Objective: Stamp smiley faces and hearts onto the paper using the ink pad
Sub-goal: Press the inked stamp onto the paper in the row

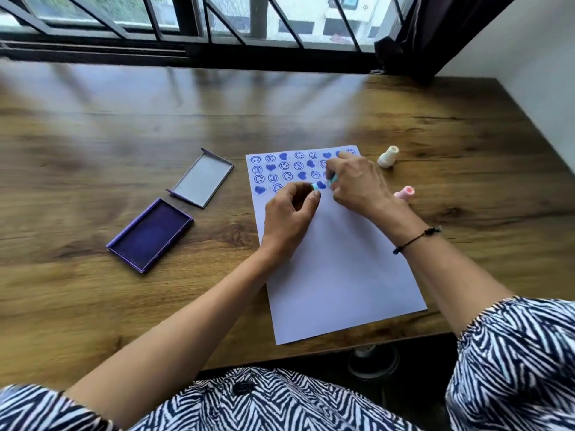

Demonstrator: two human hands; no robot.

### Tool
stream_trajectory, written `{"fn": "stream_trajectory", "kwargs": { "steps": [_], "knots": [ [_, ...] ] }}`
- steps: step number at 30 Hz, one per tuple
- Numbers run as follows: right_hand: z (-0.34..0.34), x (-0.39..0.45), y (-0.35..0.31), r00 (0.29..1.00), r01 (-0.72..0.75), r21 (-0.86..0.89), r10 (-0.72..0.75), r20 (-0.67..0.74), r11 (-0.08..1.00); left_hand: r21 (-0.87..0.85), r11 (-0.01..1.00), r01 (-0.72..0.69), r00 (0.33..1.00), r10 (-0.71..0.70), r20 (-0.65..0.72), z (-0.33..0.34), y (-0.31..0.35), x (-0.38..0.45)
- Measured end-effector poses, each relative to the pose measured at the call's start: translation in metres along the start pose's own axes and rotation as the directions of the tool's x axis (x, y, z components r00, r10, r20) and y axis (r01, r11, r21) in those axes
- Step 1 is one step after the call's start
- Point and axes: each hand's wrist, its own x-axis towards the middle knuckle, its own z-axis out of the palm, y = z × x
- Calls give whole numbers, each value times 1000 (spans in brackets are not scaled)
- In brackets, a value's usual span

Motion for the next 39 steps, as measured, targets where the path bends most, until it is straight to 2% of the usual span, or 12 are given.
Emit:
{"fn": "stream_trajectory", "kwargs": {
  "steps": [3,5,7,9,13,17,19,22,30,36,39],
  "knots": [
    [-7,0,1,999,-11,75,8,50,997,0,1000,4,1000,-4,1,0,0,0],
    [-15,0,5,997,-73,206,66,40,976,-1,1000,8,1000,-8,3,0,-1,0],
    [-25,-4,10,978,-189,441,210,1,878,-7,1000,4,1000,-4,3,0,-1,1],
    [-33,-13,14,942,-253,648,336,-4,718,-18,1000,10,1000,-10,7,0,-3,2],
    [-40,-35,11,926,-267,795,373,56,544,-99,995,34,998,-29,53,-1,-2,4],
    [-39,-53,-10,937,-236,873,338,88,427,-304,949,85,985,-35,166,-6,2,5],
    [-38,-59,-20,947,-217,875,310,82,432,-367,925,103,977,-24,214,-7,5,0],
    [-37,-64,-32,953,-184,847,301,30,498,-403,907,117,962,-2,274,-9,9,-8],
    [-36,-74,-41,951,-125,744,292,-98,656,-473,872,126,957,18,288,-12,16,-15],
    [-40,-78,-45,941,-80,736,295,-168,673,-458,878,137,946,21,324,-15,26,-12],
    [-45,-78,-43,937,-77,707,293,-189,703,-390,917,87,941,53,335,-14,31,-7]
  ]
}}
